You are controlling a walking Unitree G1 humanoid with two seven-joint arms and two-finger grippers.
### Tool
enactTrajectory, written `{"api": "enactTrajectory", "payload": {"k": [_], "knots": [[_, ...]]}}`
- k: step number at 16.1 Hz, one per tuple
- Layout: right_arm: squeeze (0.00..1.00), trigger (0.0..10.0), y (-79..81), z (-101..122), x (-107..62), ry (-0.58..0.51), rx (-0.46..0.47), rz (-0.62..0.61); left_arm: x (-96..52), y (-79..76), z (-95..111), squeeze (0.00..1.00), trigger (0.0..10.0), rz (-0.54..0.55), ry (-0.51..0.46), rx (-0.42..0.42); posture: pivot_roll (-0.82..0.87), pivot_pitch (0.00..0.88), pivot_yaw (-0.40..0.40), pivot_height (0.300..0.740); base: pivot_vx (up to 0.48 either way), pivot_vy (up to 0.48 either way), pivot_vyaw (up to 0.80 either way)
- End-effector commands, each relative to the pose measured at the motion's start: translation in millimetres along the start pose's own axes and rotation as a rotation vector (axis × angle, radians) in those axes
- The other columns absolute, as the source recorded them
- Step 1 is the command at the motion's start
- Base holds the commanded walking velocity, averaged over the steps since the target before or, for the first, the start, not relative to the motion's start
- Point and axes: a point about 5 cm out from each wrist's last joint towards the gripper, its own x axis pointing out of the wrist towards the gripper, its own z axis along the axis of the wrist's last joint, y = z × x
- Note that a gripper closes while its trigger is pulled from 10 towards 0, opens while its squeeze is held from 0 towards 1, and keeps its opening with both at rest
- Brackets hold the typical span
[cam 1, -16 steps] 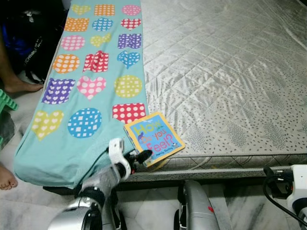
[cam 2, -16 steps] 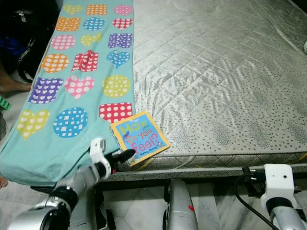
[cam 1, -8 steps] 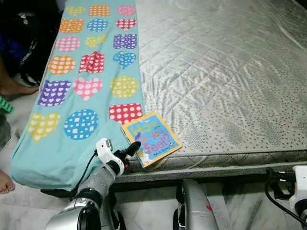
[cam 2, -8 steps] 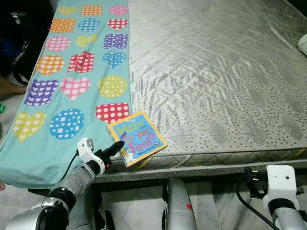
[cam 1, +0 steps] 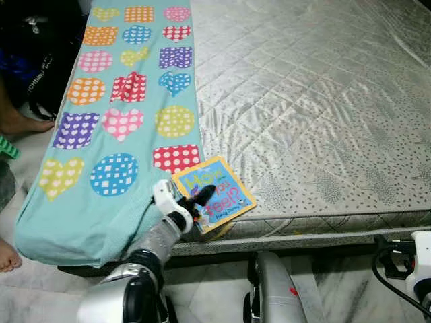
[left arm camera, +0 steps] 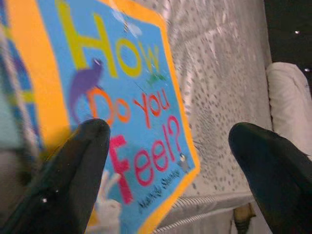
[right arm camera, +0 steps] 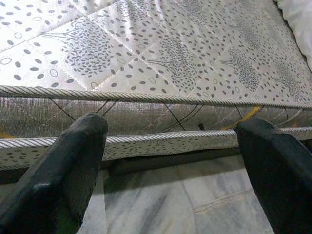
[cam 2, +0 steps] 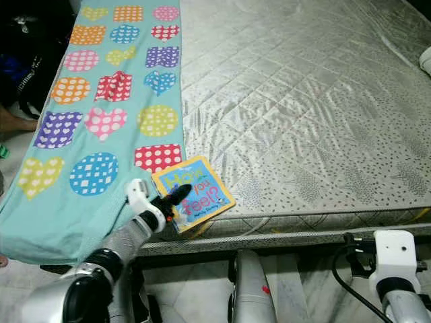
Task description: Clean up the room
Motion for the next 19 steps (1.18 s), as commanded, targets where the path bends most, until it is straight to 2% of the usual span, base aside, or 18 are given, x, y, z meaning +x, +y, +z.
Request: {"api": "enactTrajectory", "payload": {"k": [1,2,3,6,7,8,9,11,12,15,16,17,18,19], "knots": [[0.0,10.0,-4.7,1,-2.9,0.001,-0.01,-0.021,-0.2,-0.1,-7,0.0,0.0,-0.01,0.02,-0.009,-0.34,0.215,-0.017,0.6,0.0,0.0,0.0],[0.0,10.0,-5.5,1,-2.6,0.0,-0.01,-0.022,1.0,-2.8,-11,0.0,2.1,-0.022,0.034,-0.009,-0.34,0.215,-0.017,0.6,0.0,0.0,0.0],[0.0,10.0,-6.6,1,-2.3,0.001,-0.011,-0.024,1.7,-4.3,-14,0.0,10.0,-0.026,0.039,-0.011,-0.34,0.215,-0.017,0.6,0.0,0.0,0.0],[0.0,10.0,-6.5,1,-2.8,0.003,-0.011,-0.025,1.2,-5.0,-19,0.0,10.0,-0.031,0.016,-0.035,-0.33,0.215,-0.013,0.6,0.0,0.0,0.0],[0.0,10.0,-4.0,0,-3.0,0.005,-0.009,-0.021,-1.2,-1.1,-17,0.0,10.0,-0.01,-0.023,-0.028,-0.33,0.213,-0.012,0.6,0.0,0.0,0.0],[0.0,10.0,-3.3,-1,-3.0,0.007,-0.008,-0.019,-3.0,2.3,-14,0.58,10.0,0.015,-0.054,-0.026,-0.33,0.213,-0.012,0.6,0.0,0.0,0.0],[0.0,10.0,-2.7,-2,-2.7,0.009,-0.007,-0.017,-6.2,7.8,-10,1.0,10.0,0.056,-0.098,-0.02,-0.32,0.211,-0.01,0.6,0.0,0.0,0.0],[0.0,10.0,-2.9,-3,-1.1,0.01,-0.007,-0.017,-12.4,14.6,-8,1.0,10.0,0.088,-0.164,-0.063,-0.31,0.206,-0.008,0.6,0.0,0.0,0.0],[0.0,10.0,-2.9,-2,-0.1,0.009,-0.007,-0.018,-15.0,17.5,-12,1.0,10.0,0.098,-0.163,-0.068,-0.31,0.2,-0.008,0.6,0.0,0.0,0.0],[0.0,10.0,-1.0,1,2.8,0.0,-0.003,-0.018,-21.6,29.0,-25,1.0,10.0,0.132,-0.104,-0.081,-0.31,0.199,-0.012,0.6,0.0,0.0,0.0],[0.0,10.0,-1.0,2,3.2,-0.004,-0.003,-0.018,-22.8,31.9,-27,0.96,10.0,0.141,-0.08,-0.094,-0.32,0.198,-0.014,0.6,0.0,0.0,0.0],[0.0,10.0,-1.9,4,3.4,-0.009,-0.004,-0.02,-23.0,32.8,-28,0.18,10.0,0.141,-0.063,-0.109,-0.33,0.198,-0.015,0.6,0.0,0.0,0.0],[0.0,10.0,-4.5,7,3.6,-0.017,-0.008,-0.025,-23.2,33.9,-30,0.0,10.0,0.153,-0.042,-0.102,-0.34,0.199,-0.014,0.6,0.0,0.0,0.0],[0.0,10.0,-6.6,9,3.9,-0.023,-0.009,-0.031,-22.4,32.8,-31,0.0,10.0,0.147,-0.032,-0.108,-0.35,0.2,-0.013,0.6,0.0,0.0,0.0]]}}
